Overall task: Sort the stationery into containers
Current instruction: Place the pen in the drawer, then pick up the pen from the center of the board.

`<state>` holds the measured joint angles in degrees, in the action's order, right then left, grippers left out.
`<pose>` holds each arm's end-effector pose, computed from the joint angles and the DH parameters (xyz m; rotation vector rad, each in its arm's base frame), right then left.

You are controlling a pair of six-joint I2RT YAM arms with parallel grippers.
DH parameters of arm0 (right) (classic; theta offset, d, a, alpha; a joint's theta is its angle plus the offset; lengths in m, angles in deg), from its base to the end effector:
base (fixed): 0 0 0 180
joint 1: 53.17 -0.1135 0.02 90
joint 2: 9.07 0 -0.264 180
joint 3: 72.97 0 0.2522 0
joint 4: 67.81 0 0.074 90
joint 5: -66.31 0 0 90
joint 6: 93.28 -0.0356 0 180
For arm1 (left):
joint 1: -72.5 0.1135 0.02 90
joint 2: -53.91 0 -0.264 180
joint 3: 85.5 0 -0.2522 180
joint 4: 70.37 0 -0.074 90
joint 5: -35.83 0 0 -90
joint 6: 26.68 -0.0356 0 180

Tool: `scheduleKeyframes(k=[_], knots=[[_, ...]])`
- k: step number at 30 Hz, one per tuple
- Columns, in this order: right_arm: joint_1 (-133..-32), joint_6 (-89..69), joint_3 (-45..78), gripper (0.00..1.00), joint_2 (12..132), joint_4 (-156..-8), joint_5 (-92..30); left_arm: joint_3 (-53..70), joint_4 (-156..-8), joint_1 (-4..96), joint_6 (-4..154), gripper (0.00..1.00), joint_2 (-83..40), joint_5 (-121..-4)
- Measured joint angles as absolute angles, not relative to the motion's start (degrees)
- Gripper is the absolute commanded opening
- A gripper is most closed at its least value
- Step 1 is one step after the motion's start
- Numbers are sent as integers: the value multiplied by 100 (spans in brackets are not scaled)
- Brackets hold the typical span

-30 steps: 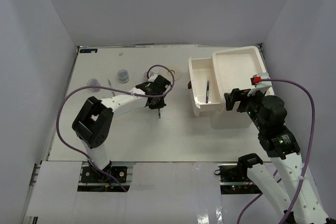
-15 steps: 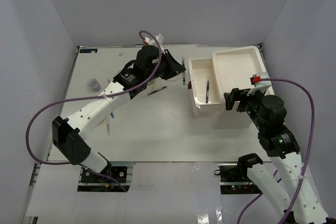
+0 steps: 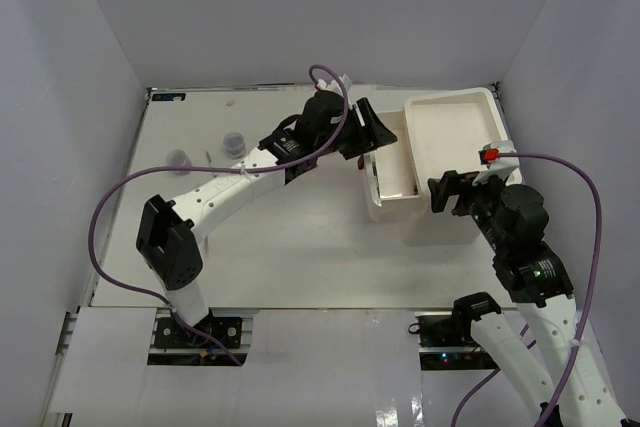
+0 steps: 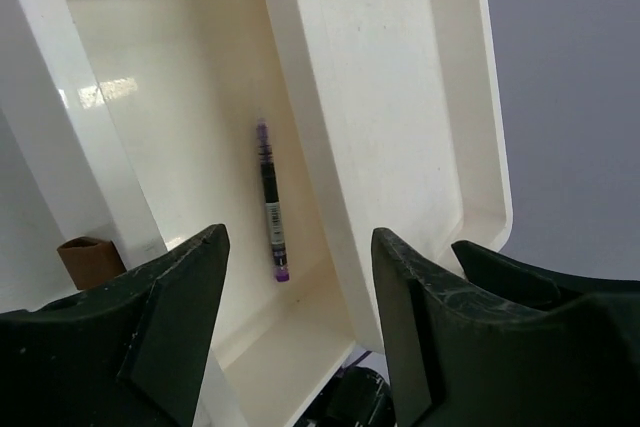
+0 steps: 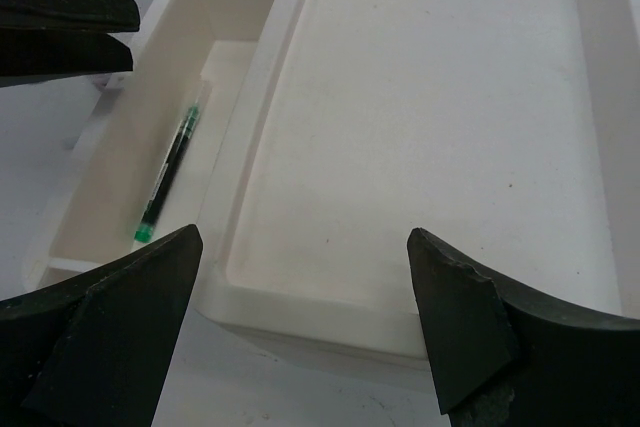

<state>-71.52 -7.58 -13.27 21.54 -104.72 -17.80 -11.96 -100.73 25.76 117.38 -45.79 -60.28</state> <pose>0.1165 0.0348 0.3557 -0.1329 1.7057 0.2065 0.2818 -0.3049 0.3596 -0.0638 2.2029 -1.1854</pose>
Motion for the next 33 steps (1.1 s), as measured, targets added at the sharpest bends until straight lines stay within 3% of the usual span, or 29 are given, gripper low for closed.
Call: scheduleKeyframes(k=[10, 16, 22, 33], knots=[[-7152, -747, -1327, 90, 2167, -10470, -1787, 30, -10436, 2736, 11489, 70, -3206, -4594], [-7152, -736, -1327, 90, 2169, -10470, -1806, 1306, -10631, 3437, 11749, 69, -2579, -4120], [-7152, -730, -1327, 90, 2175, -10466, -1837, 2019, -10777, 4137, 11979, 66, -2872, -3984], [-7152, -703, -1393, 90, 2132, -10394, -1942, 1993, -10508, 4482, 12412, 64, -4024, -3799]])
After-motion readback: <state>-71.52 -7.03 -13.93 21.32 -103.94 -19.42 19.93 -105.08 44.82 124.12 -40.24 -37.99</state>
